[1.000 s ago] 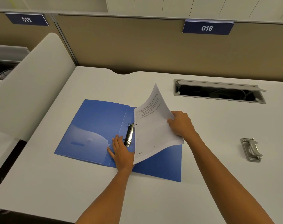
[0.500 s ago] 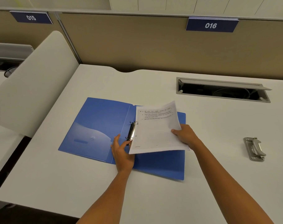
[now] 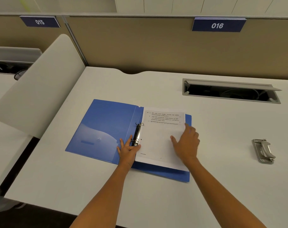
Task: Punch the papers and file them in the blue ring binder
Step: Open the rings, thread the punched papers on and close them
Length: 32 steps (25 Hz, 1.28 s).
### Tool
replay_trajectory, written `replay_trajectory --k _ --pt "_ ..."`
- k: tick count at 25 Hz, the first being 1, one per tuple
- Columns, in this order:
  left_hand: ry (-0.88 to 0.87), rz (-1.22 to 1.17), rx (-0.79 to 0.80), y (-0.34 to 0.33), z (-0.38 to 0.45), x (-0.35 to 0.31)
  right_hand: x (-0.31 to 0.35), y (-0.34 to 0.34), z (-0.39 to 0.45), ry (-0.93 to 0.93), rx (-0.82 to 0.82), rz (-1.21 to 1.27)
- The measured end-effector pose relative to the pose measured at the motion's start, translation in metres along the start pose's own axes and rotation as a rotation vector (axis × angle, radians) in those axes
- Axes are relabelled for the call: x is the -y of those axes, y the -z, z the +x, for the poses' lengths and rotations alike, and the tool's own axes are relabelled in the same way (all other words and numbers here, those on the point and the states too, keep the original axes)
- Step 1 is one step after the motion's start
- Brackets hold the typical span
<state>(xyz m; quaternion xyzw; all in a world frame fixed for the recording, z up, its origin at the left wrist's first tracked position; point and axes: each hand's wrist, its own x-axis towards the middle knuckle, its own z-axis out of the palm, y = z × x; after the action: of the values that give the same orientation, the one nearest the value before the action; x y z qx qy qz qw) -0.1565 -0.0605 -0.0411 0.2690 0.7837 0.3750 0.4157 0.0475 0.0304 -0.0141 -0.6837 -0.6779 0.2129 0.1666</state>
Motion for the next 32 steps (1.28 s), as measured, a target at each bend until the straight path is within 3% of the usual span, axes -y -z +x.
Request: replay_trajectory --k 2,5,7,9,14,22,27,32 --pt "0.011 -0.002 0.003 0.001 -0.002 -0.003 0.019 0.001 -0.024 0.316 -0.053 0.018" --pt "0.020 -0.005 -0.002 0.001 -0.003 -0.004 0.047 -0.005 -0.067 0.643 0.284 0.084" --pt "0.010 0.080 -0.007 0.001 -0.001 -0.002 0.050 -0.022 -0.082 0.785 0.326 -0.022" --pt "0.002 0.113 -0.010 0.001 -0.001 -0.002 0.049 -0.037 -0.086 0.811 0.236 -0.124" --pt "0.024 -0.067 -0.043 0.006 0.001 -0.003 0.059 -0.037 -0.079 0.886 0.085 -0.290" --pt "0.250 -0.135 -0.002 0.030 0.005 -0.036 0.084 -0.043 -0.073 0.958 0.186 -0.516" --pt "0.148 0.071 -0.178 0.044 0.018 -0.055 0.095 -0.042 -0.075 0.991 0.216 -0.639" --pt "0.291 -0.150 0.018 0.033 0.019 -0.054 0.109 -0.040 -0.077 1.008 0.217 -0.672"
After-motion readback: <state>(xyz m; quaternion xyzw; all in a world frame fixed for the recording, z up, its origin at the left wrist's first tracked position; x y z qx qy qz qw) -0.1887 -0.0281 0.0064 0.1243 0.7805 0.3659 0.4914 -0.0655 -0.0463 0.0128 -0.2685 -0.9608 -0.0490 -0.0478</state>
